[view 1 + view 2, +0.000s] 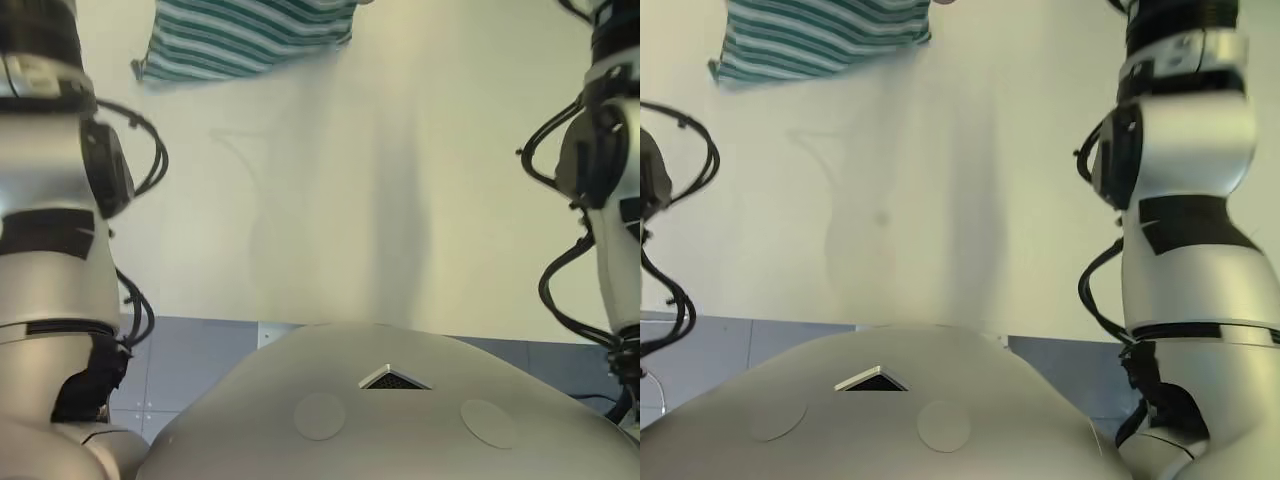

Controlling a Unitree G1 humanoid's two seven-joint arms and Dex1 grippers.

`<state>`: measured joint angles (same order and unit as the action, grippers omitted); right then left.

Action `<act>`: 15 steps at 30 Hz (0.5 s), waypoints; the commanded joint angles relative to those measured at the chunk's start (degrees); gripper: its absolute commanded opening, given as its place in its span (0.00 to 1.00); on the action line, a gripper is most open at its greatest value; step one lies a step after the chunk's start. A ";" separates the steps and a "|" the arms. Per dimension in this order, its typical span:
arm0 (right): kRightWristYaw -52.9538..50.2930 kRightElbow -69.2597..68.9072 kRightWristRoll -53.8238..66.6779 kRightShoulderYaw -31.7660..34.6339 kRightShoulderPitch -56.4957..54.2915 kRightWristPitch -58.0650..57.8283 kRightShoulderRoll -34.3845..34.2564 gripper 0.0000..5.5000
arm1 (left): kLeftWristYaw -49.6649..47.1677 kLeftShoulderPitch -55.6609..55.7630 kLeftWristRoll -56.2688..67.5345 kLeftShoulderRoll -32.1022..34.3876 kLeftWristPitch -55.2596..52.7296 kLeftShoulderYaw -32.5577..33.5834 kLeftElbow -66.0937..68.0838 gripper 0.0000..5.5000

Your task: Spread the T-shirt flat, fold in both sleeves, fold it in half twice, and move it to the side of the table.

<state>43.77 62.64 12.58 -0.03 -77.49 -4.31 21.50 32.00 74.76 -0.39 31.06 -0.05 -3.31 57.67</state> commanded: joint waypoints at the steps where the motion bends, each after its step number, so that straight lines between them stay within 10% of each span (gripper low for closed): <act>1: -11.94 10.23 -5.69 1.73 -13.99 4.95 4.32 0.00 | -6.94 16.34 -6.17 0.55 3.40 -1.14 14.98 0.01; 9: -15.50 14.35 -15.43 0.27 -17.28 8.56 6.12 0.00 | -10.92 21.32 -11.57 0.54 2.12 -0.77 20.29 0.01; 12: -6.15 13.89 -17.81 -1.04 -15.57 9.43 8.75 0.00 | -1.48 19.04 -11.19 1.11 0.86 -0.37 20.12 0.01; 15: 22.05 11.28 -17.18 -2.92 -12.13 9.30 13.63 0.00 | 27.97 16.19 -9.12 4.65 -2.27 -1.17 18.52 0.01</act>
<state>47.49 76.36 -4.75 -1.39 -92.29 5.21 31.25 40.98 93.49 -11.17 32.52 0.48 -4.11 77.66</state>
